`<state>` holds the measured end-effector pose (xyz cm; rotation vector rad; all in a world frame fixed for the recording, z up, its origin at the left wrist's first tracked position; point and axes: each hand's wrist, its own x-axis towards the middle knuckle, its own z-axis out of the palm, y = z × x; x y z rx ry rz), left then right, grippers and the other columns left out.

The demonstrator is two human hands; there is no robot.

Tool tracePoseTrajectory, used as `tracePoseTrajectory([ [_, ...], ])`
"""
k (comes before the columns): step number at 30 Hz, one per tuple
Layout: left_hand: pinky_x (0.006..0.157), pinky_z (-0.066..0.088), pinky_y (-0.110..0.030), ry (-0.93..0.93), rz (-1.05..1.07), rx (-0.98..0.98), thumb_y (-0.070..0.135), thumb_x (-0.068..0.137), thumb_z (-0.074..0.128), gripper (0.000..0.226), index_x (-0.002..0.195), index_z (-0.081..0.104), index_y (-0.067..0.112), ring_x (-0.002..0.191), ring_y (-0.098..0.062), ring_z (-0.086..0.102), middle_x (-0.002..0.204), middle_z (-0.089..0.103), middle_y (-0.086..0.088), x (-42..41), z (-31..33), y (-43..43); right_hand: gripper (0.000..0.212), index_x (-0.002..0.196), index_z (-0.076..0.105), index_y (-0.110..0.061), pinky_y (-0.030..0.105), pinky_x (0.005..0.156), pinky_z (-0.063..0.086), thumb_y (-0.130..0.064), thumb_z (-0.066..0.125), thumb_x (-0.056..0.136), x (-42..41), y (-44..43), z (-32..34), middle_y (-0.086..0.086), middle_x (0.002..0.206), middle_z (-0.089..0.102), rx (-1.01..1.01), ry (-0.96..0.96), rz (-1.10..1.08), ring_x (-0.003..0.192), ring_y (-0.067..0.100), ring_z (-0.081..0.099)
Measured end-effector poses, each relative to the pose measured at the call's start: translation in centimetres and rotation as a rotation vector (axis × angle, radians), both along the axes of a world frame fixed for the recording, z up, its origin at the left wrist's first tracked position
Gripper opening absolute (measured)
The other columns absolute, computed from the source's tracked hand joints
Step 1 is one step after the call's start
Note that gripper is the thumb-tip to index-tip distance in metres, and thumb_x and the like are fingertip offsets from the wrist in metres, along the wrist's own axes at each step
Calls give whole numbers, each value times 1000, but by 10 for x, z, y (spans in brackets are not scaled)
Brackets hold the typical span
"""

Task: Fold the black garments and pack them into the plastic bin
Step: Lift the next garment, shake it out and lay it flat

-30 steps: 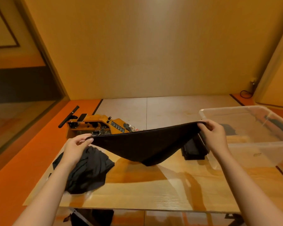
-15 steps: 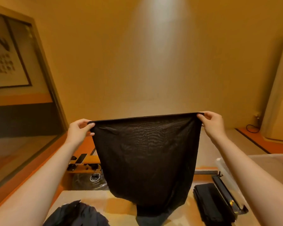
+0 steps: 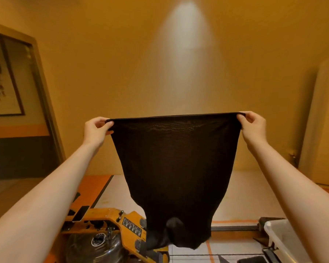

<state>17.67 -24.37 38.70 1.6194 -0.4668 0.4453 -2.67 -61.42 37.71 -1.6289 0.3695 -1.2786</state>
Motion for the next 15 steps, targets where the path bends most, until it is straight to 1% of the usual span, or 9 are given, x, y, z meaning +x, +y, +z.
tracePoseTrajectory([
  [2, 67, 56, -15, -18, -7, -22, 2, 93, 58, 12, 102, 66, 2, 83, -13, 63, 91, 64, -6, -5, 7, 3, 12, 97, 66, -15, 14, 71, 46, -14, 54, 96, -3, -1, 5, -6, 90, 64, -1, -23, 10, 84, 5, 59],
  [5, 71, 57, -17, -27, -27, -63, 2, 93, 58, 10, 100, 66, 4, 87, -14, 64, 90, 65, -5, -20, 9, 12, 12, 94, 67, -20, 29, 84, 50, -16, 56, 95, -11, -2, -1, -5, 91, 67, 22, -36, 42, 93, 13, 62],
  [7, 71, 56, -17, -25, -44, -70, 2, 94, 57, 10, 99, 65, 5, 88, -14, 64, 90, 65, -3, -38, 3, 19, 13, 93, 68, -22, 33, 87, 51, -15, 57, 94, -23, 1, -10, -4, 93, 68, 43, -39, 75, 94, 15, 63],
  [11, 74, 56, -18, -12, -43, -20, 3, 94, 57, 13, 100, 67, 6, 91, -13, 66, 95, 68, -3, -86, -31, 42, 15, 93, 68, -23, 30, 90, 50, -12, 57, 94, -60, 16, -47, -6, 91, 67, 79, -19, 143, 90, 11, 62],
  [15, 72, 55, -15, 29, -7, 38, 4, 93, 58, 14, 101, 69, 6, 89, -12, 67, 96, 70, -4, -148, -84, 70, 16, 95, 70, -21, 26, 90, 45, -10, 58, 94, -113, 38, -102, -5, 94, 69, 88, 71, 212, 91, 8, 62],
])
